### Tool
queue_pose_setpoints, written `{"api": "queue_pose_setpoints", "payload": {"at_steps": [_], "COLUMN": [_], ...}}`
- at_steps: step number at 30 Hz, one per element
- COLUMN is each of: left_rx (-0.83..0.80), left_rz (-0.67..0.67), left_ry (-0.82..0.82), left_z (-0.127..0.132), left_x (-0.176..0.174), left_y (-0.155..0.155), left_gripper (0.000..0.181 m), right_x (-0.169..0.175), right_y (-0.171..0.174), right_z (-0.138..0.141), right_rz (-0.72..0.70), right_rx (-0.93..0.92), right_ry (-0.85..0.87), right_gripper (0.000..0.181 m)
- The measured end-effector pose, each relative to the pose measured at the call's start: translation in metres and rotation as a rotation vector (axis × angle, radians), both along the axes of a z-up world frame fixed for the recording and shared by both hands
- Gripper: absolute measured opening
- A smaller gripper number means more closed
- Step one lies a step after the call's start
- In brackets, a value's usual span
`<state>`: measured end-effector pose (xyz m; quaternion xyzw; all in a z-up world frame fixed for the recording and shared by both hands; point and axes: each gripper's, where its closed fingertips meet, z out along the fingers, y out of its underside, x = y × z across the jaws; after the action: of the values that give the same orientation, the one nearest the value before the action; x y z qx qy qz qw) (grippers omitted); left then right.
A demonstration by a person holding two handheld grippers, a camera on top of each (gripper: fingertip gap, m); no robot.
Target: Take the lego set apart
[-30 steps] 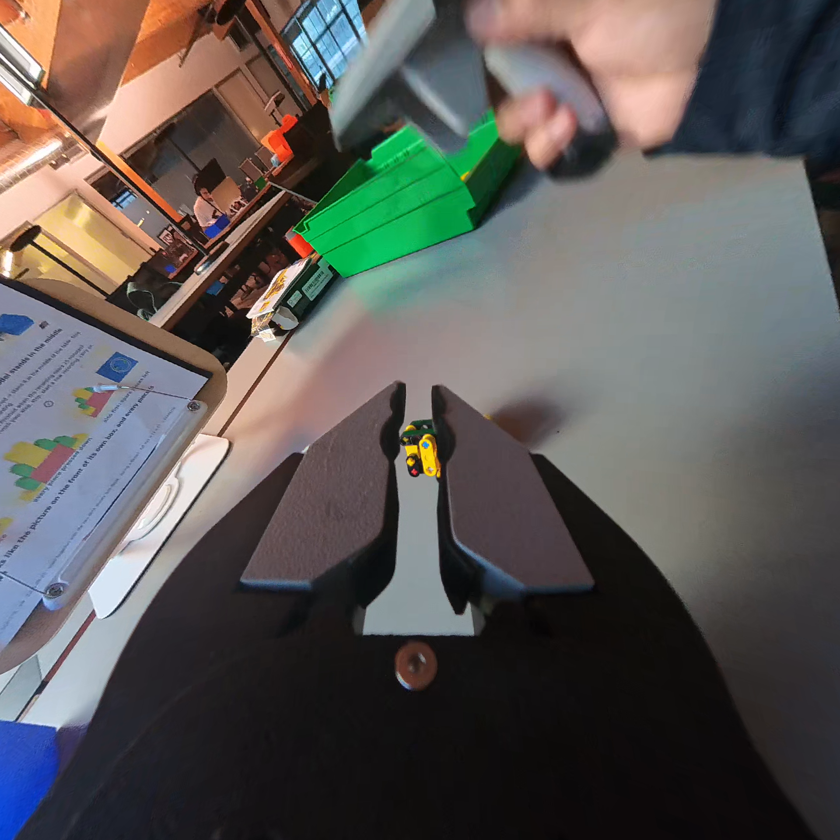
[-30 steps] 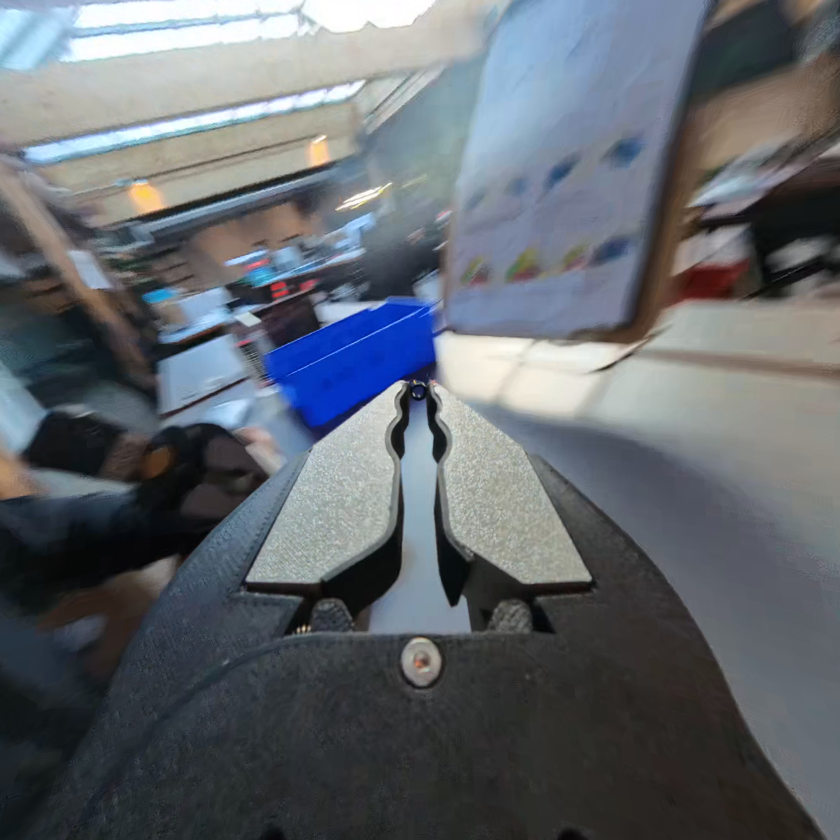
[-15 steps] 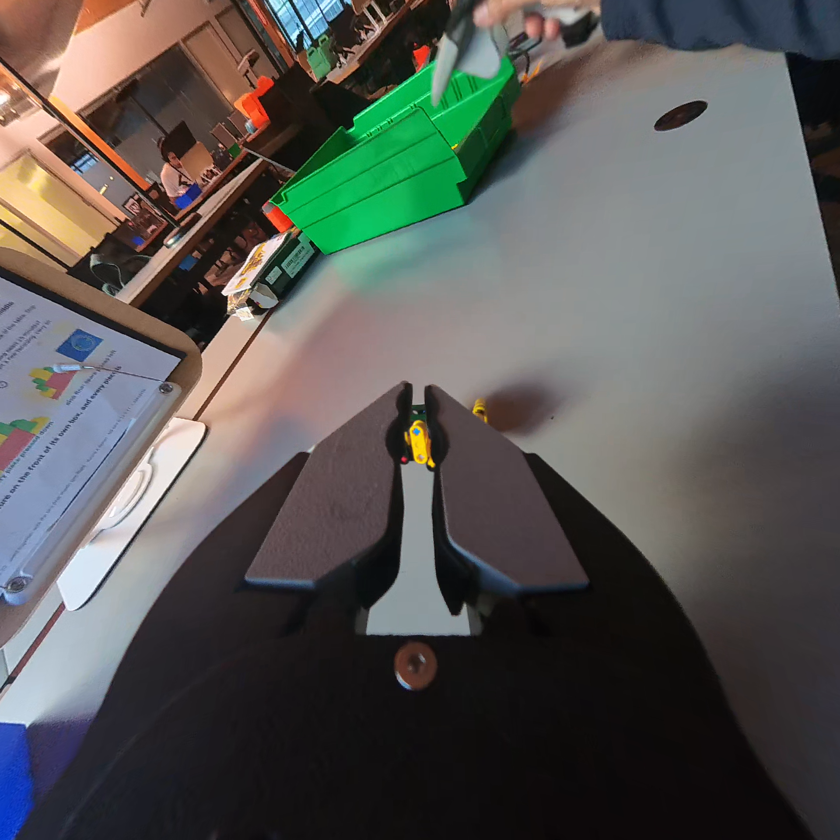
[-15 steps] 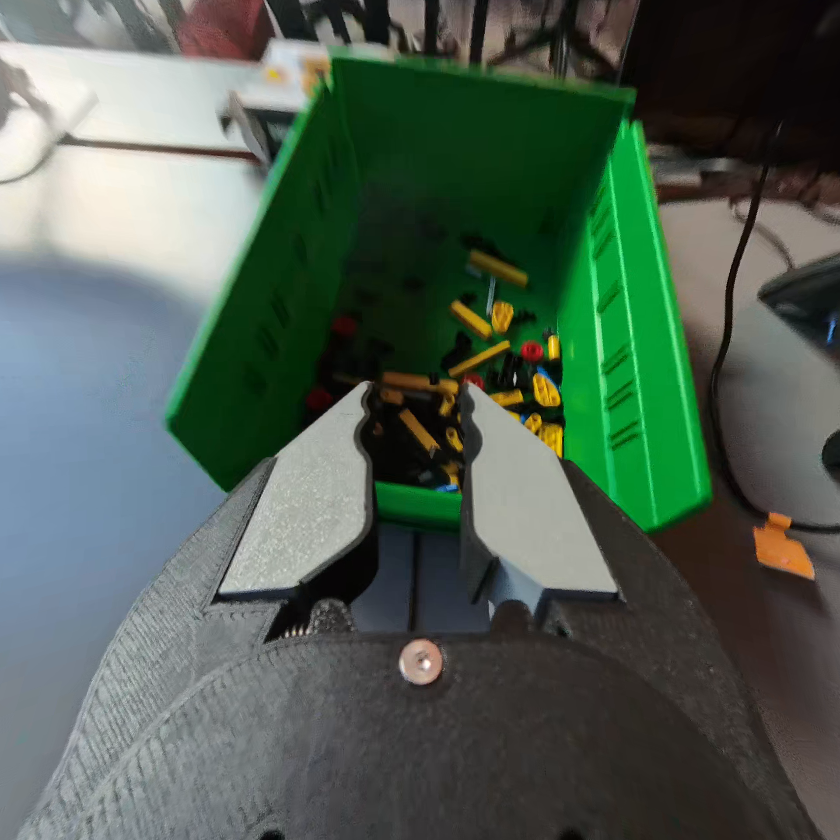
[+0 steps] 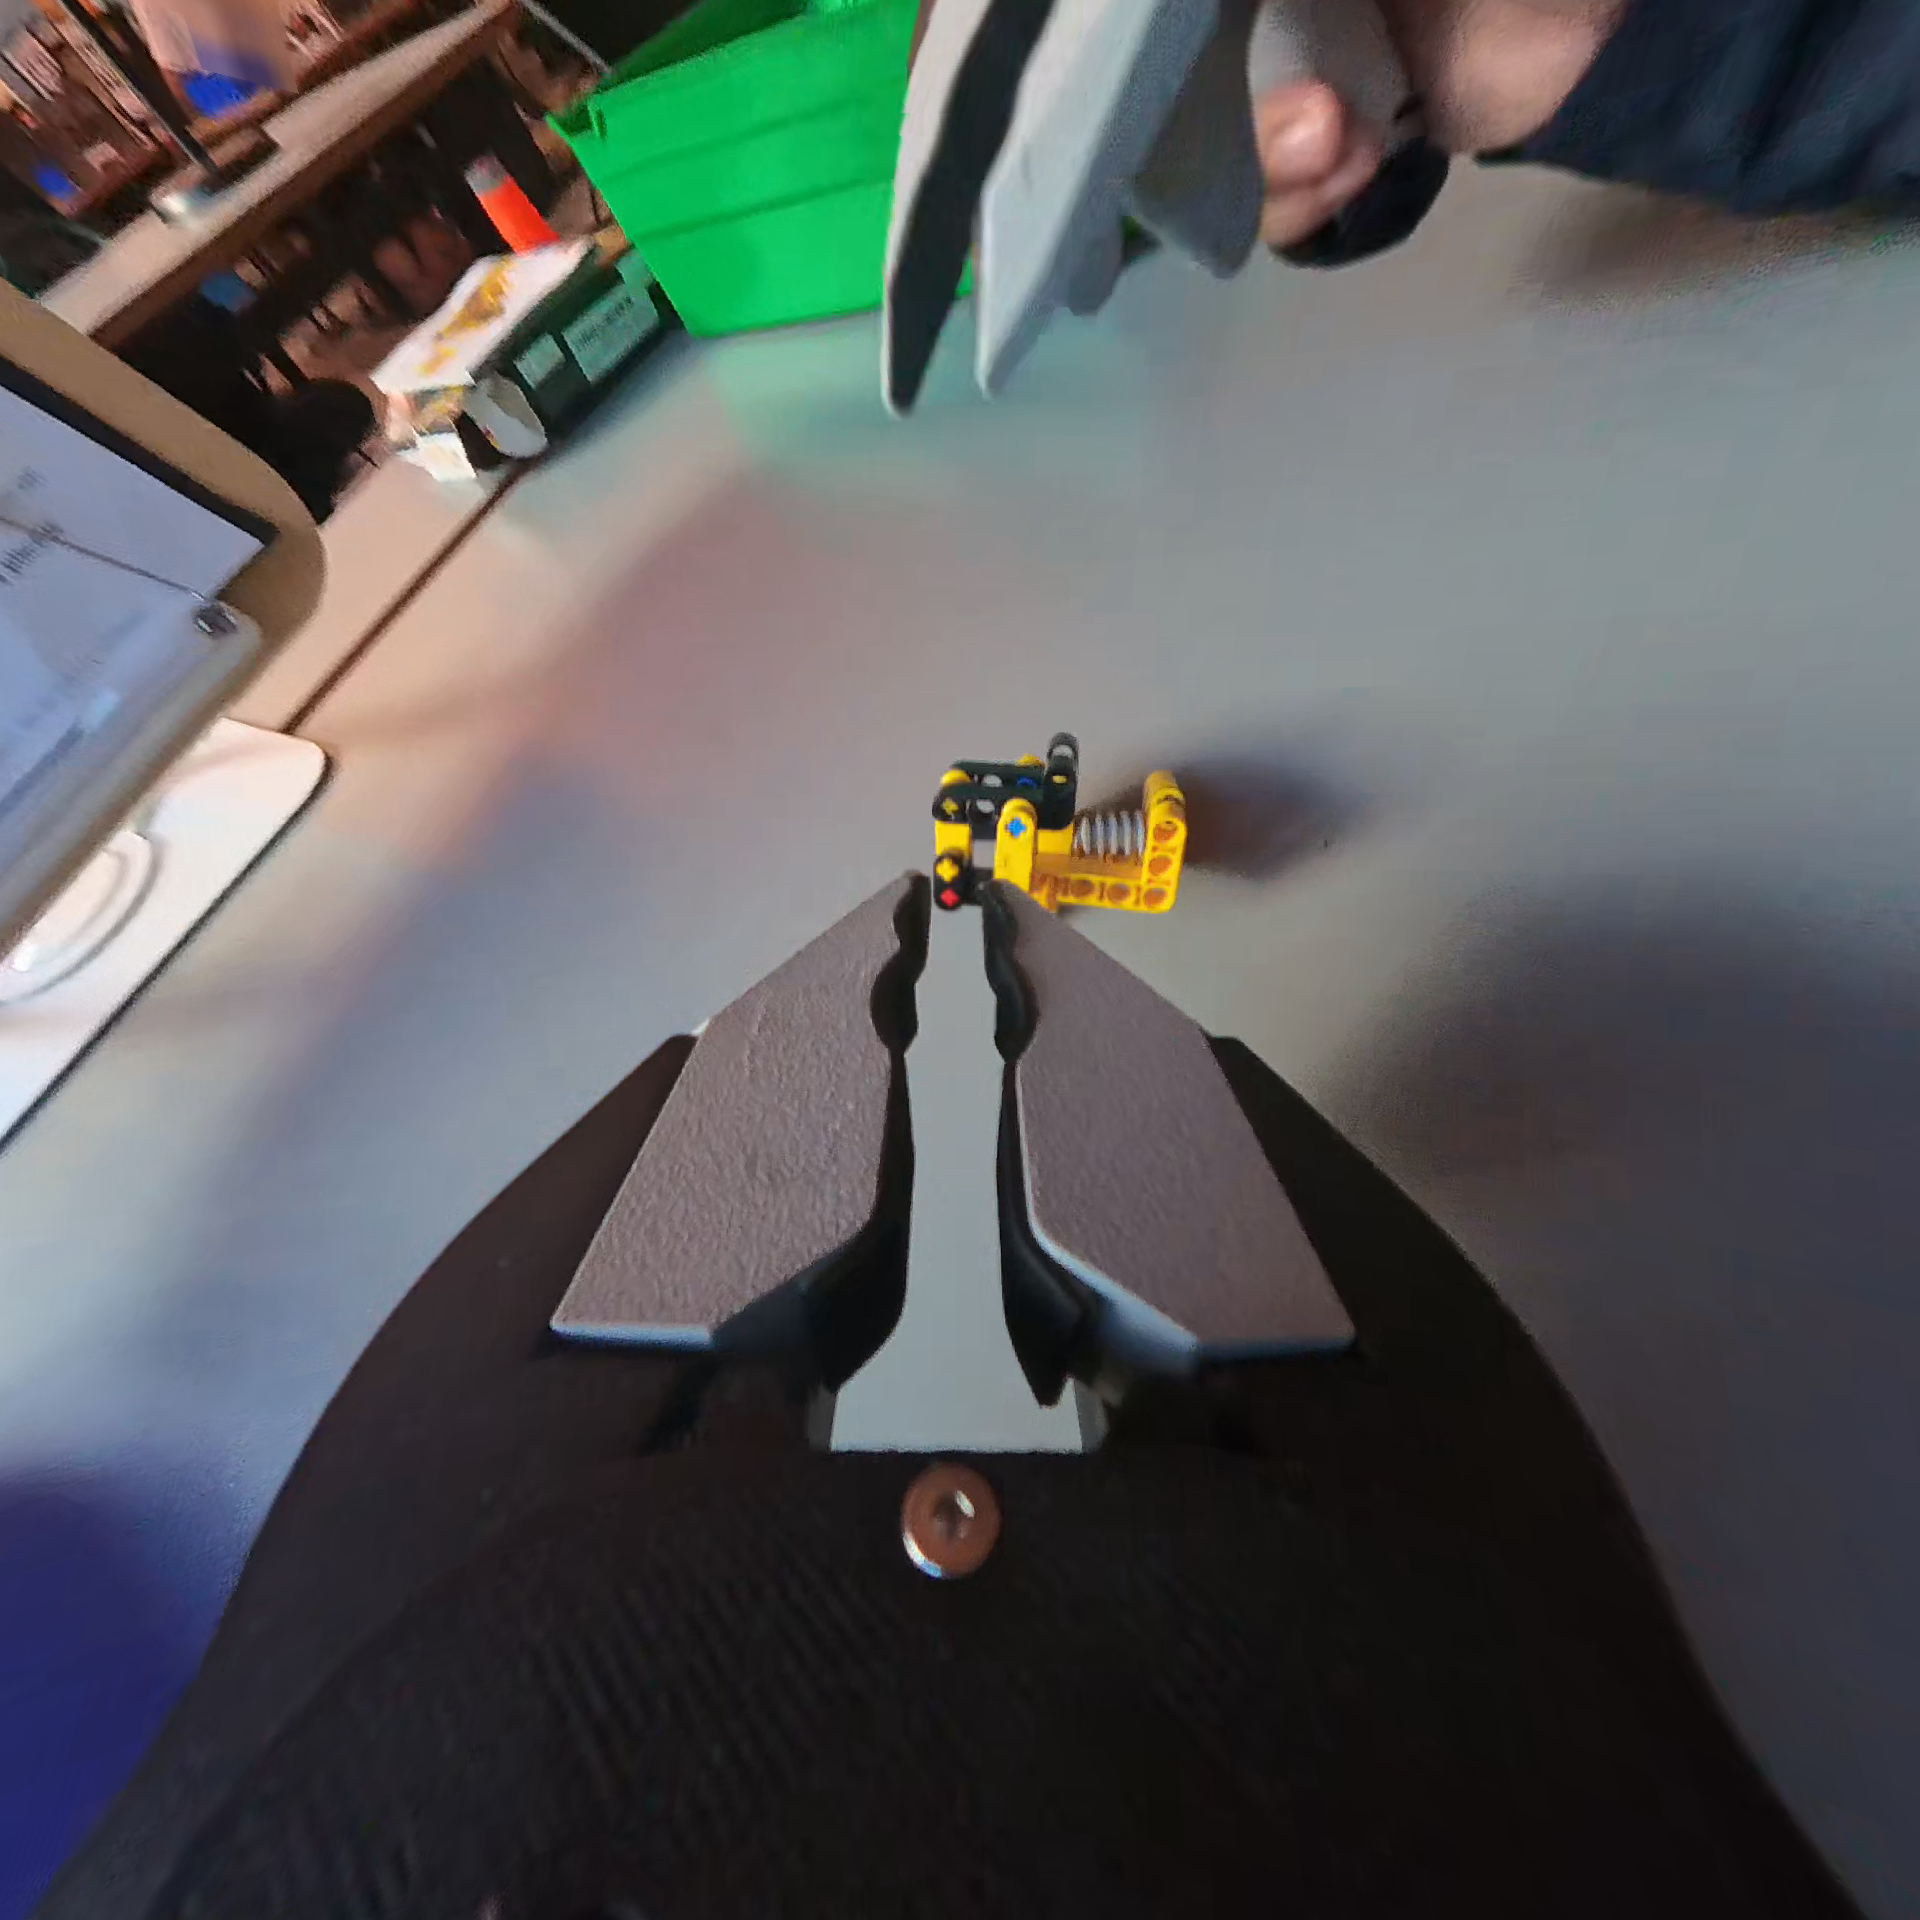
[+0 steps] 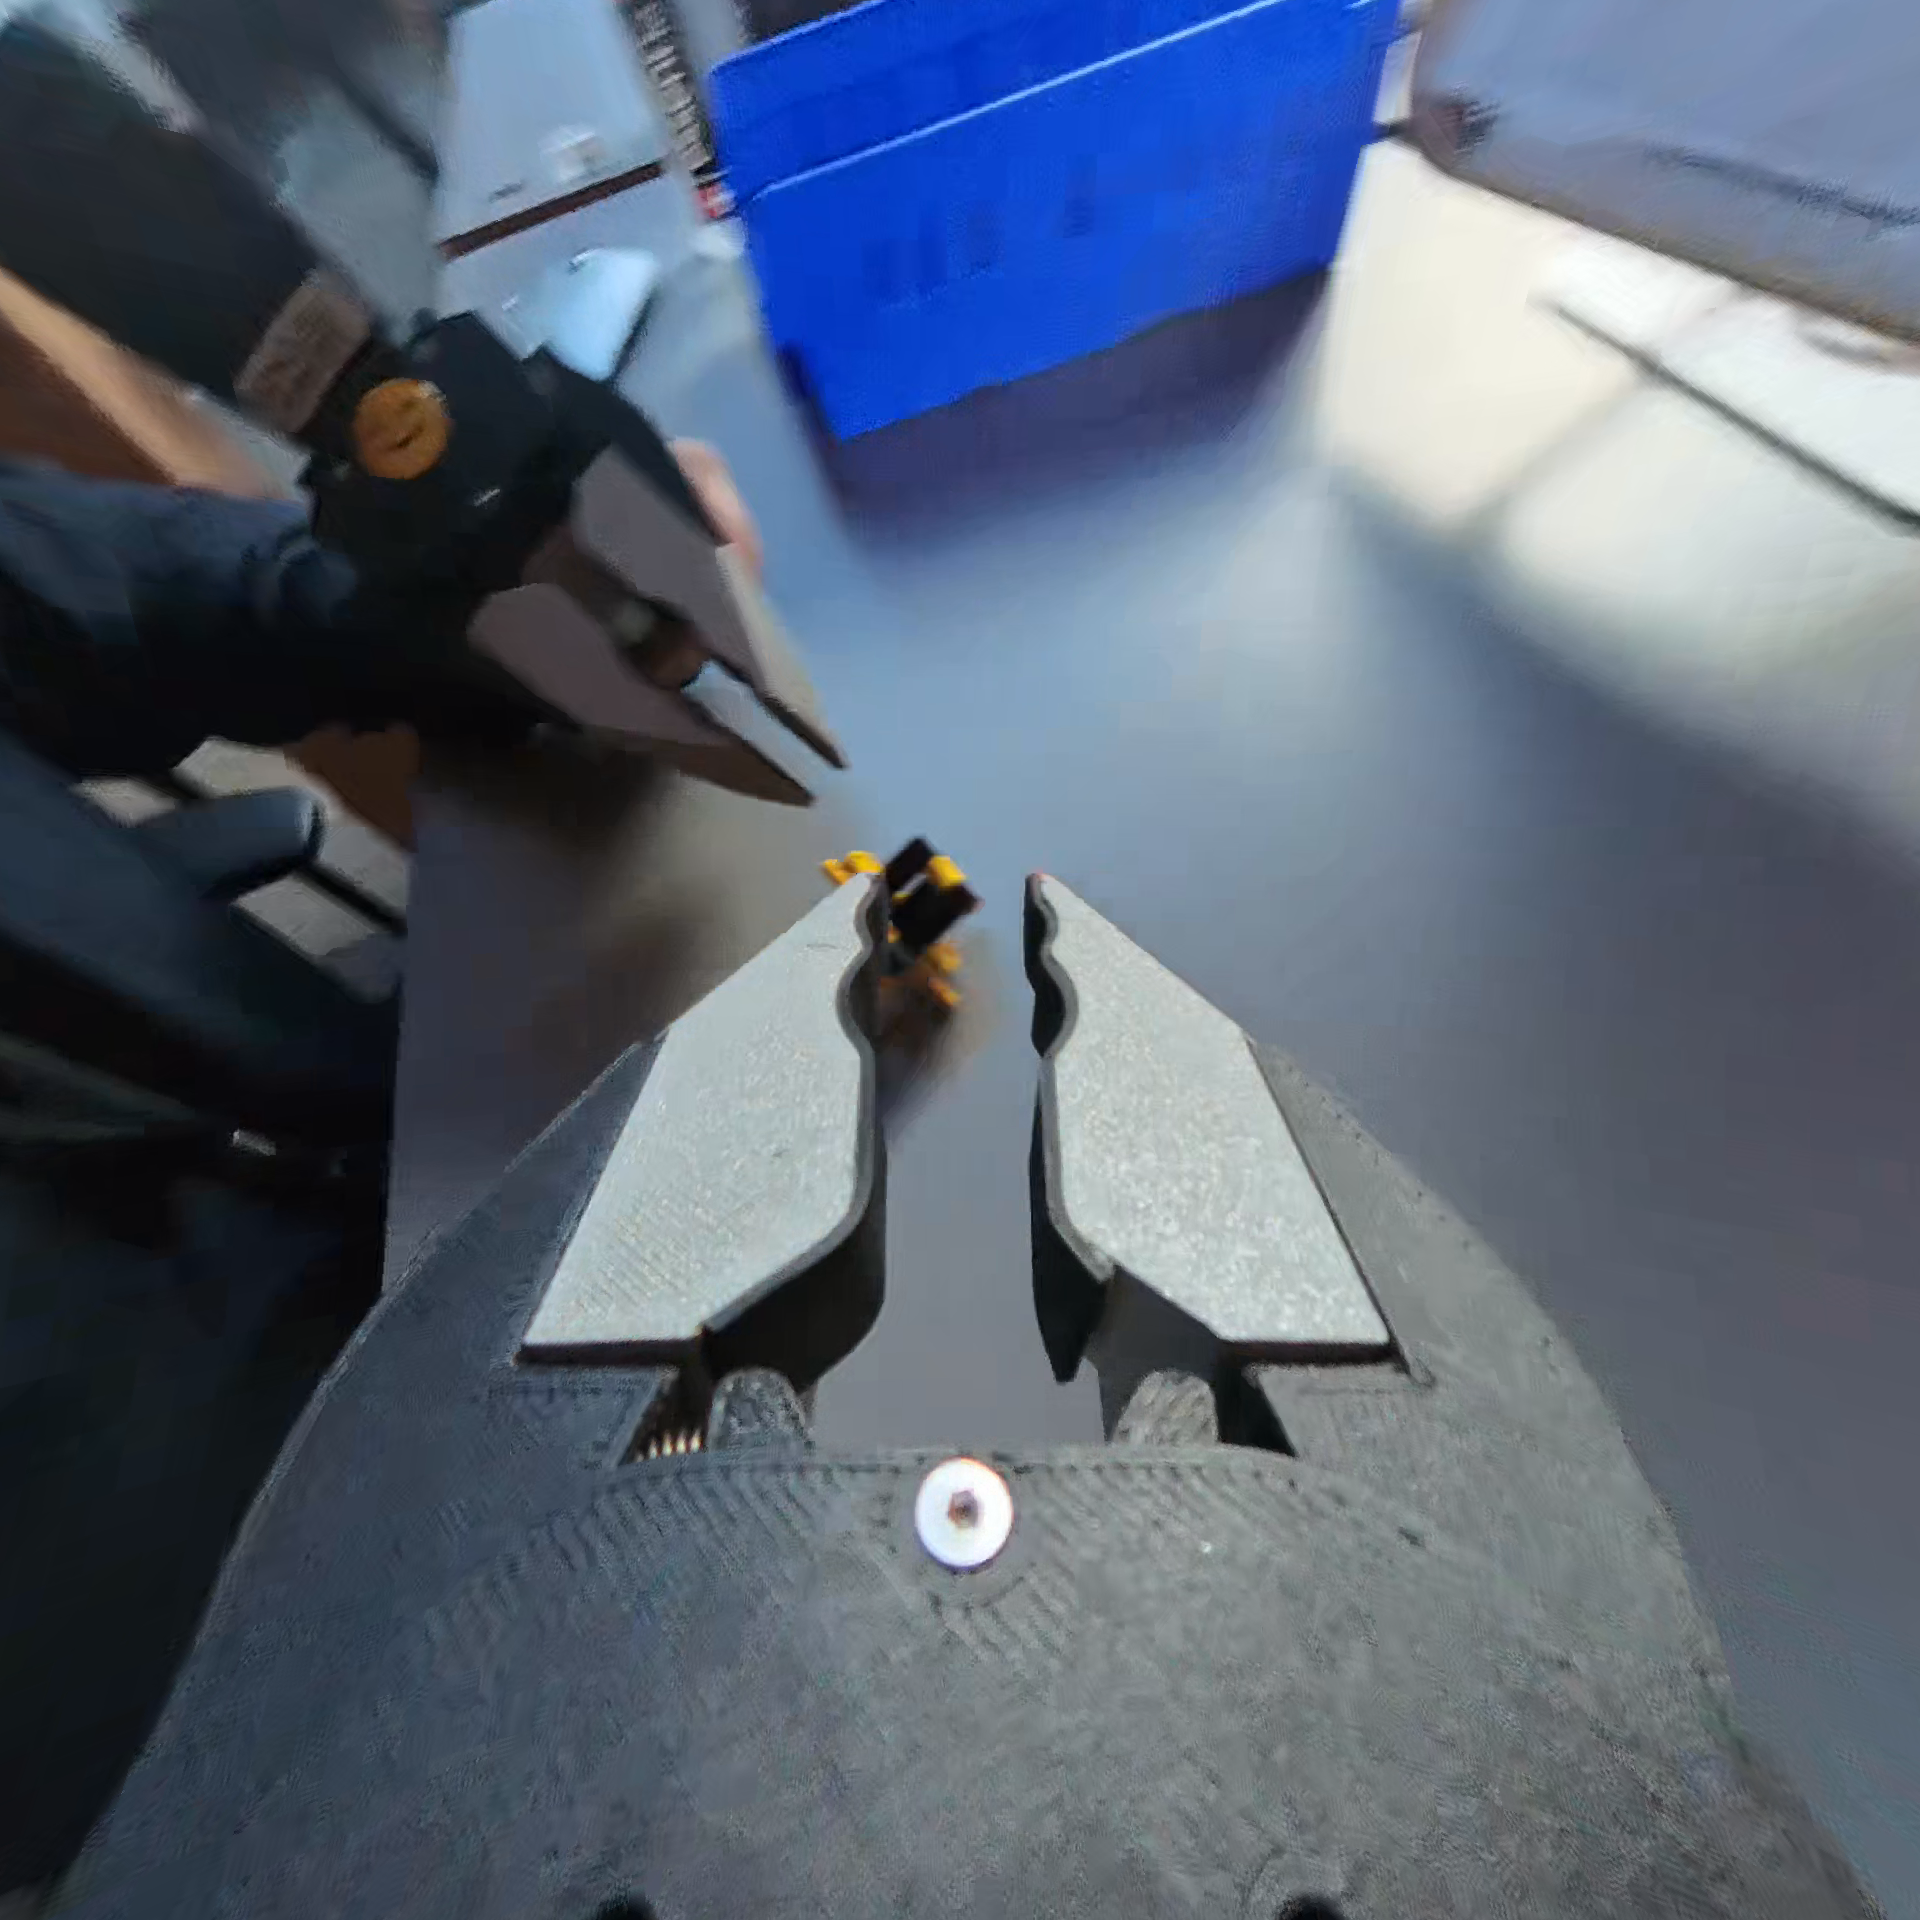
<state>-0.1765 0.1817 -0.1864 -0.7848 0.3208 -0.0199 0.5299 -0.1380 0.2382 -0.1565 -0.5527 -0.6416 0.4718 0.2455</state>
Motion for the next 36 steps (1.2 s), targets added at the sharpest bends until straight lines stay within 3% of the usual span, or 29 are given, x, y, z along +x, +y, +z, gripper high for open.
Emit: {"api": "queue_pose_setpoints", "payload": {"at_steps": [3, 6, 13, 19, 23, 31, 36], "left_rx": [-0.07, -0.065, -0.161, -0.206, -0.155, -0.14, -0.034], "left_rz": [-0.017, -0.041, -0.122, -0.129, -0.138, -0.121, -0.095], "left_ry": [-0.004, -0.028, -0.161, -0.168, -0.116, -0.094, -0.033], "left_z": [-0.014, -0.012, -0.011, -0.016, -0.014, -0.014, -0.007], "left_x": [0.001, 0.005, 0.018, 0.019, 0.017, 0.014, 0.012], "left_y": [0.0, 0.002, 0.009, 0.014, 0.012, 0.01, 0.007], "left_gripper": [0.008, 0.009, 0.01, 0.006, 0.006, 0.005, 0.005], "right_x": [-0.012, -0.012, -0.018, -0.021, -0.025, -0.031, -0.032], "right_y": [-0.036, -0.044, -0.045, -0.043, -0.047, -0.045, -0.047], "right_z": [-0.025, -0.044, -0.044, -0.047, -0.042, -0.047, -0.047], "right_rz": [0.179, 0.23, 0.184, 0.148, 0.144, 0.076, 0.048], "right_rx": [0.029, 0.14, 0.217, 0.277, 0.385, 0.789, 0.808], "right_ry": [-0.056, -0.09, -0.031, -0.022, 0.019, -0.019, -0.033], "right_gripper": [0.022, 0.015, 0.018, 0.013, 0.028, 0.016, 0.011]}}
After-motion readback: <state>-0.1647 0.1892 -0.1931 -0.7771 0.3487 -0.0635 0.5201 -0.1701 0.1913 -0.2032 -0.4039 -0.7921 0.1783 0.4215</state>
